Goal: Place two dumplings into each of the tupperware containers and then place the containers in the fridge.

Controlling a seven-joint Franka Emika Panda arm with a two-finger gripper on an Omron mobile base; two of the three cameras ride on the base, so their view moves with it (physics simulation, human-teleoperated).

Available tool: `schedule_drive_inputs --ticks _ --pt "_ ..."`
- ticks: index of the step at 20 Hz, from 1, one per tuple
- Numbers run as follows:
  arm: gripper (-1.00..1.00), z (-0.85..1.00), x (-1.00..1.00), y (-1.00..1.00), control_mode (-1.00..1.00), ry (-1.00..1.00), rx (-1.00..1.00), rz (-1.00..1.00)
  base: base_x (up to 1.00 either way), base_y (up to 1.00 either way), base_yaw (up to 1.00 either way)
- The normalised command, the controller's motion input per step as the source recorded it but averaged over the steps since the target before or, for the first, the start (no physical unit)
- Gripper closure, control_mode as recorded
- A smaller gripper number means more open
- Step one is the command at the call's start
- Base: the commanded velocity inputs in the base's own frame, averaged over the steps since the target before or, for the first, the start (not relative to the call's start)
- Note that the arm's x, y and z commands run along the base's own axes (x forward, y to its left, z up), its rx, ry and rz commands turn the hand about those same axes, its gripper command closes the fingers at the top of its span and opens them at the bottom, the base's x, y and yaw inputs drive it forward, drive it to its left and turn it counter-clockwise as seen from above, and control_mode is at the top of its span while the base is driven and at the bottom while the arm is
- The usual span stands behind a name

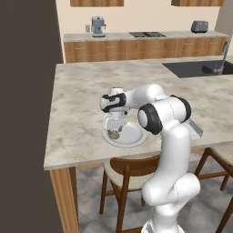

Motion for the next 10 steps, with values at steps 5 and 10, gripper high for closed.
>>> schedule_drive_inputs --ticks 5,10 --pt "-1.00 -0.02 0.12 0.00 -1.00 -0.03 0.01 0.00 0.00 0.00 0.00" --pt "-1.00 -0.05 0.00 -0.02 -1.00 -0.11 0.02 0.00 0.00 0.00 0.00"
